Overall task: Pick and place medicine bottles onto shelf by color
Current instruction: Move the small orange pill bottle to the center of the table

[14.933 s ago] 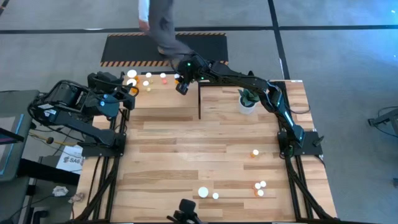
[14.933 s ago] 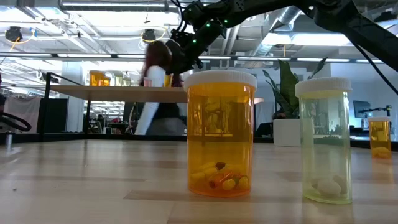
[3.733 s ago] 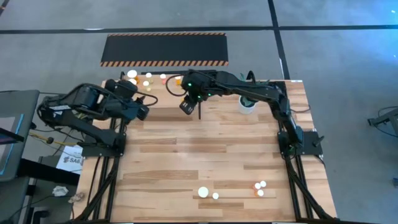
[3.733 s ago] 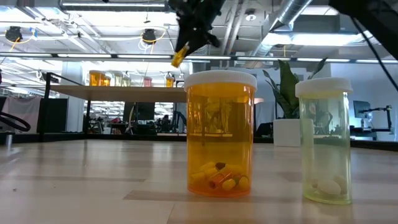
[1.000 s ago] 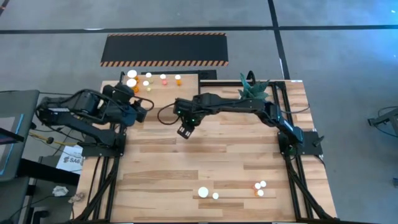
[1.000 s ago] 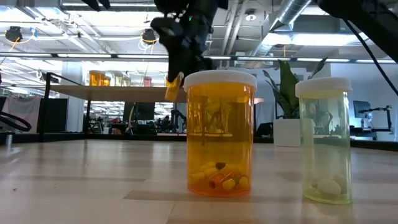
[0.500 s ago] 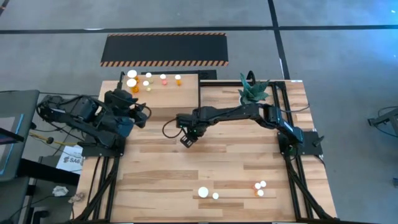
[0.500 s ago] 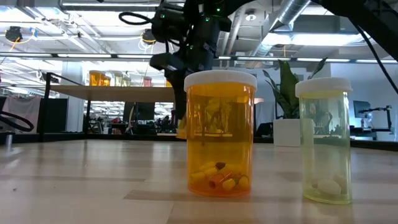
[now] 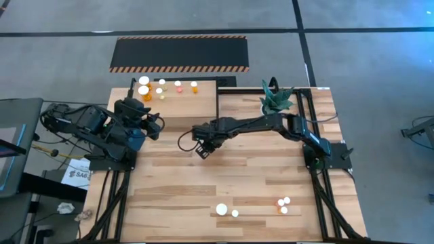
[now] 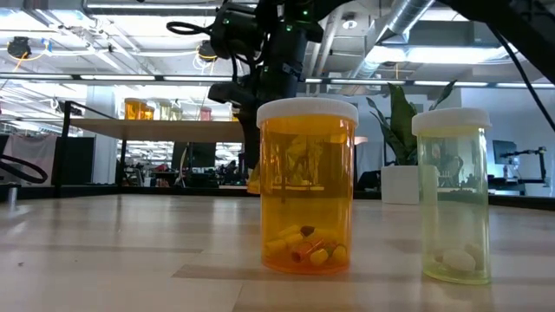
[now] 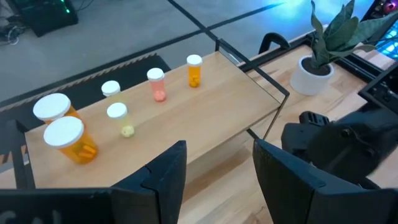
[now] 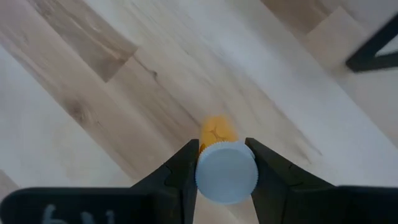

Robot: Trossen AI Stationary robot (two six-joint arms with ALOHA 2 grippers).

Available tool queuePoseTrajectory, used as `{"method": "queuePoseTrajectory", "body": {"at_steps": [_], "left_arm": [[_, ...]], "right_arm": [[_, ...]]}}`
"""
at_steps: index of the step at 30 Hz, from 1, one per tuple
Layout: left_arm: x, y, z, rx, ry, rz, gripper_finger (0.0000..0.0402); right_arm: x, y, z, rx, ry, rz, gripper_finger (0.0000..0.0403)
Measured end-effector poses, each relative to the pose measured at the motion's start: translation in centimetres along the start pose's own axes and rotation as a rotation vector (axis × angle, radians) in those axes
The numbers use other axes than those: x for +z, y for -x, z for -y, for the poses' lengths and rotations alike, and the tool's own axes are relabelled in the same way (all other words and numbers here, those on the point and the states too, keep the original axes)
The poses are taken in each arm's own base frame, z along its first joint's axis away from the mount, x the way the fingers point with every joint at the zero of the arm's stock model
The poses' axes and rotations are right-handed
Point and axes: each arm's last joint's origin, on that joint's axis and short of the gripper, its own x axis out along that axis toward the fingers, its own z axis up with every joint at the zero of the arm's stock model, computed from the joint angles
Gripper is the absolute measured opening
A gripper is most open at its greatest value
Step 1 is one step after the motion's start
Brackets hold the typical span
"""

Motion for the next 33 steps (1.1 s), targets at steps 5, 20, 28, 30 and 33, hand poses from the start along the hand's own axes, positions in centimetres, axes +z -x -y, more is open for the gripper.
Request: {"method": "queuePoseTrajectory", "body": {"at_steps": [5,20,28,30,33], "left_arm": [[0.0,0.0,0.0,0.0,-0.009,0.0,0.0174],[0.0,0.0,0.0,0.001,-0.036,0.0,0.0174],[0.0,0.0,-0.1,0.006,-0.044,-0.002,0.0174],[0.0,0.0,-0.1,0.005,-0.048,-0.002,0.0174],[0.0,0.0,-0.1,0.005,-0.051,-0.002,0.0174]], "right_arm": [[-0.5,0.1,-0.6,0.003,0.003,0.002,0.014],[-0.6,0.1,-0.6,-0.022,-0.084,0.017,0.0137],[-0.8,0.1,-0.6,-0.033,-0.107,0.011,0.0138],[-0.7,0.1,-0.6,-0.038,-0.102,0.02,0.0137],[-0.9,-1.2,-0.6,-0.06,-0.087,-0.002,0.0138]]}}
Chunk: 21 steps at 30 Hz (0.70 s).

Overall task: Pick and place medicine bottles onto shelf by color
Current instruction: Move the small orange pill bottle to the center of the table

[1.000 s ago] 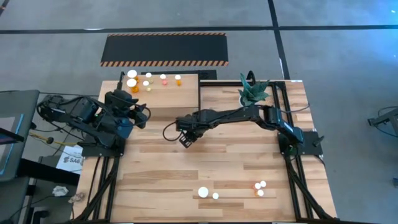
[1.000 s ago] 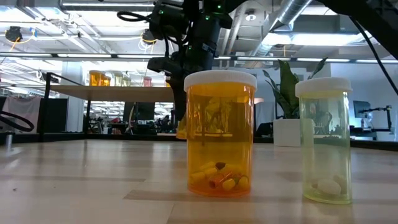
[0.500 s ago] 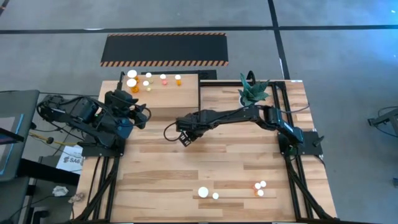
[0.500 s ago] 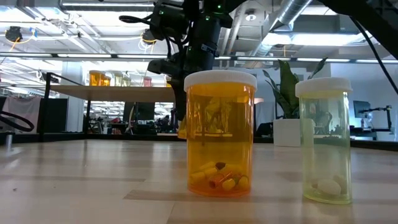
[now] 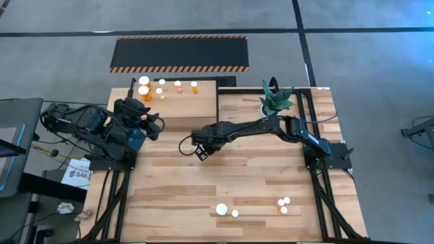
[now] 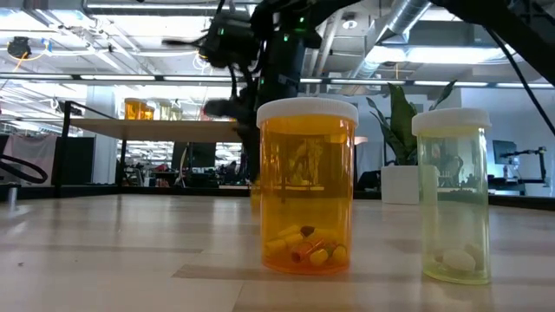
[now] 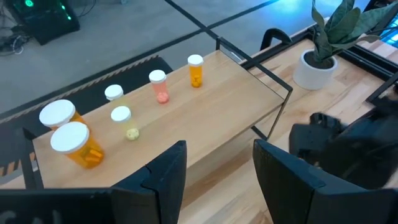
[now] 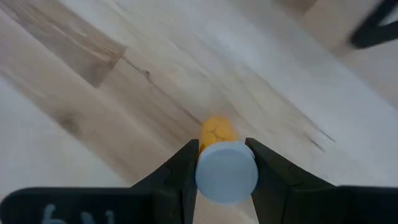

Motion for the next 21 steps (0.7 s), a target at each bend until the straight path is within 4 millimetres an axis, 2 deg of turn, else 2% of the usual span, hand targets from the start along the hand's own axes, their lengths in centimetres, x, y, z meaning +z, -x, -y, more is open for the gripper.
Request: {"method": "queuePoseTrajectory", "body": {"at_steps": [4,14,21], "left_arm": [[0.0,0.0,0.0,0.0,-0.002,0.0,0.0174],[0.06,0.01,-0.04,0.007,-0.002,0.015,0.0174],[0.05,0.01,-0.05,0.008,-0.003,0.015,0.0174]], "right_arm": [[-0.41,-1.13,-0.18,0.011,0.014,-0.057,0.014],[-0.46,-1.21,-0.2,0.01,0.023,-0.06,0.0136],[-0.53,-1.43,-0.17,0.006,0.043,-0.064,0.0172]]}}
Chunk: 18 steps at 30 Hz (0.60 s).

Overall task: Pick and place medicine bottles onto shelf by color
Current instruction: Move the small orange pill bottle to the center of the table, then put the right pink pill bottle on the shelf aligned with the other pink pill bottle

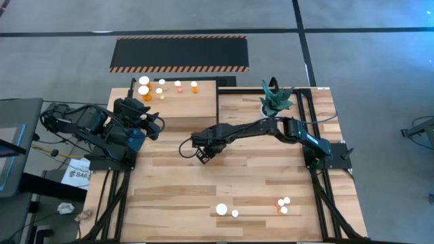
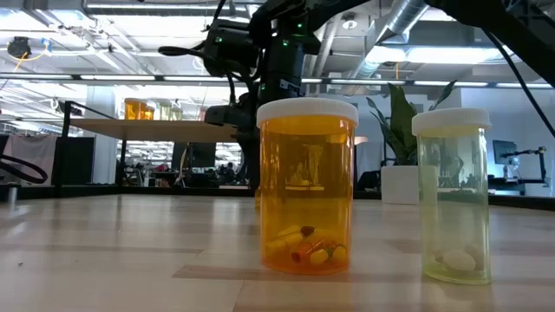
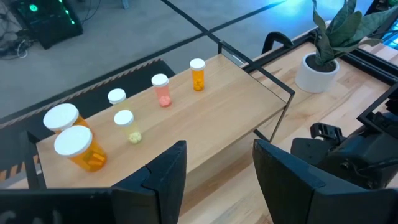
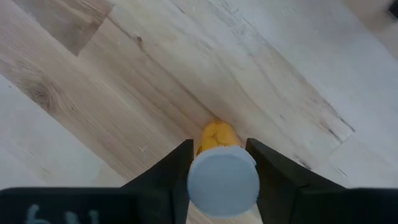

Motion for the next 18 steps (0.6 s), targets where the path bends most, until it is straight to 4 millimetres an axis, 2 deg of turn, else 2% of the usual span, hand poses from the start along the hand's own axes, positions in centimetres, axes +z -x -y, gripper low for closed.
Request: {"method": "queuePoseTrajectory", "body": {"at_steps": [6,11,18], "left_arm": [[0.0,0.0,0.0,0.0,-0.007,-0.001,0.0174],[0.0,0.0,0.0,0.003,-0.012,-0.003,0.0174],[-0.1,0.0,-0.1,0.007,-0.036,-0.015,0.0174]], "right_arm": [[0.2,0.6,0.4,0.003,0.041,-0.031,0.0215],[0.6,2.9,0.6,-0.021,0.081,-0.058,0.0237],[0.2,7.5,1.4,-0.117,0.259,-0.185,0.0239]]}}
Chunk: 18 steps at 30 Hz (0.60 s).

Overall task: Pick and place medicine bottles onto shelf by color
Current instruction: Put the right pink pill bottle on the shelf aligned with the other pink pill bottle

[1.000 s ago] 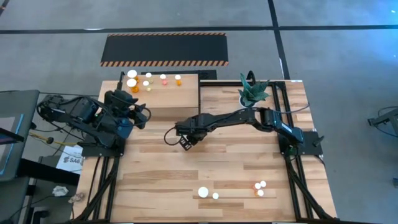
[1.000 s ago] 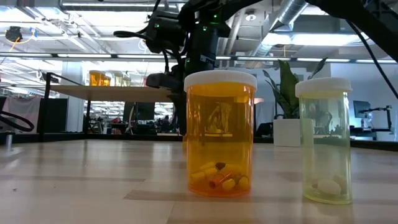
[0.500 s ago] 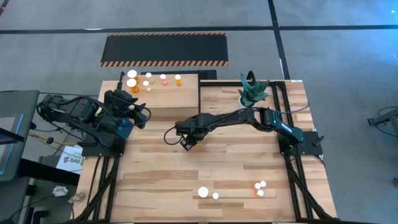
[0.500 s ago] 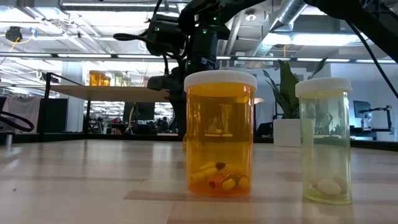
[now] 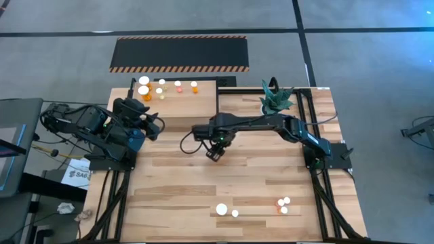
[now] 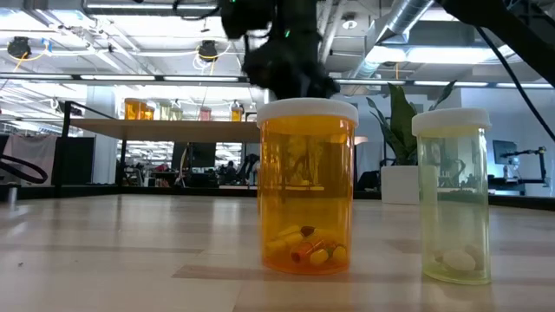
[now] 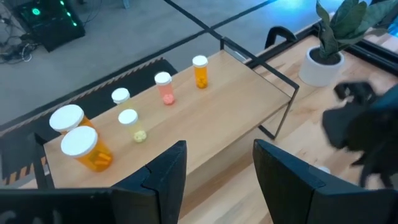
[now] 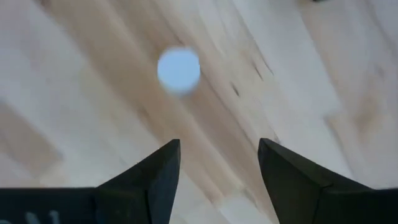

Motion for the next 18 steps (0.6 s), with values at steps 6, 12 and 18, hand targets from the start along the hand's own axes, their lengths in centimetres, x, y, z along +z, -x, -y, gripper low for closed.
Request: {"method": "queuePoseTrajectory", "body": {"at_steps": [6,12,18], "left_arm": [[-0.1,0.0,0.1,-0.023,-0.003,-0.041,0.0174],[-0.3,0.0,0.2,-0.047,0.026,-0.084,0.0174],[-2.5,-1.1,1.9,-0.058,0.005,-0.065,0.0174]], "right_arm": [[-0.5,2.9,0.3,0.035,0.162,0.015,0.0238],[-3.6,8.8,2.5,0.124,0.283,0.112,0.0238],[-8.9,13.2,6.7,-0.045,0.248,0.276,0.0238]]}}
